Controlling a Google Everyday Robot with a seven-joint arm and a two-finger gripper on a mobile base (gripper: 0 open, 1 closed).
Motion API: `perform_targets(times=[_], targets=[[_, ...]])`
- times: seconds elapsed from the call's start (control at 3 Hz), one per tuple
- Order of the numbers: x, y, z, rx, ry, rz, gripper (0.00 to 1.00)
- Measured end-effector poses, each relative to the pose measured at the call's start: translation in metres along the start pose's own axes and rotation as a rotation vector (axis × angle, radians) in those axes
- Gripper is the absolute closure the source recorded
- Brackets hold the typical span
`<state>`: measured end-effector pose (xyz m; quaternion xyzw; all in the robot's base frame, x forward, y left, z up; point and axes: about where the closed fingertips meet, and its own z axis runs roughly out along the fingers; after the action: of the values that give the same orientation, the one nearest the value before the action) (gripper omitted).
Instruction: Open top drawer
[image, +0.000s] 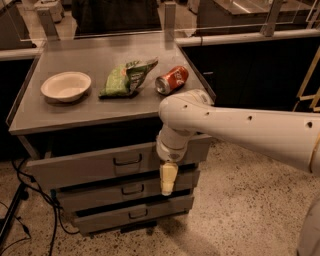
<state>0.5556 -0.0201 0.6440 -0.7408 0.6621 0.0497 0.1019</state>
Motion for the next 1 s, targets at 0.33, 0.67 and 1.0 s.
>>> perform_targets(times=[0.33,0.67,1.0], targets=[[0.002,0.008,-0.003,-0.01,0.0,0.008,0.0],[0.014,0.059,-0.024,-0.056,0.005,0.053,0.0],[0.014,0.059,-0.025,-0.055,0.004,0.051,0.0]])
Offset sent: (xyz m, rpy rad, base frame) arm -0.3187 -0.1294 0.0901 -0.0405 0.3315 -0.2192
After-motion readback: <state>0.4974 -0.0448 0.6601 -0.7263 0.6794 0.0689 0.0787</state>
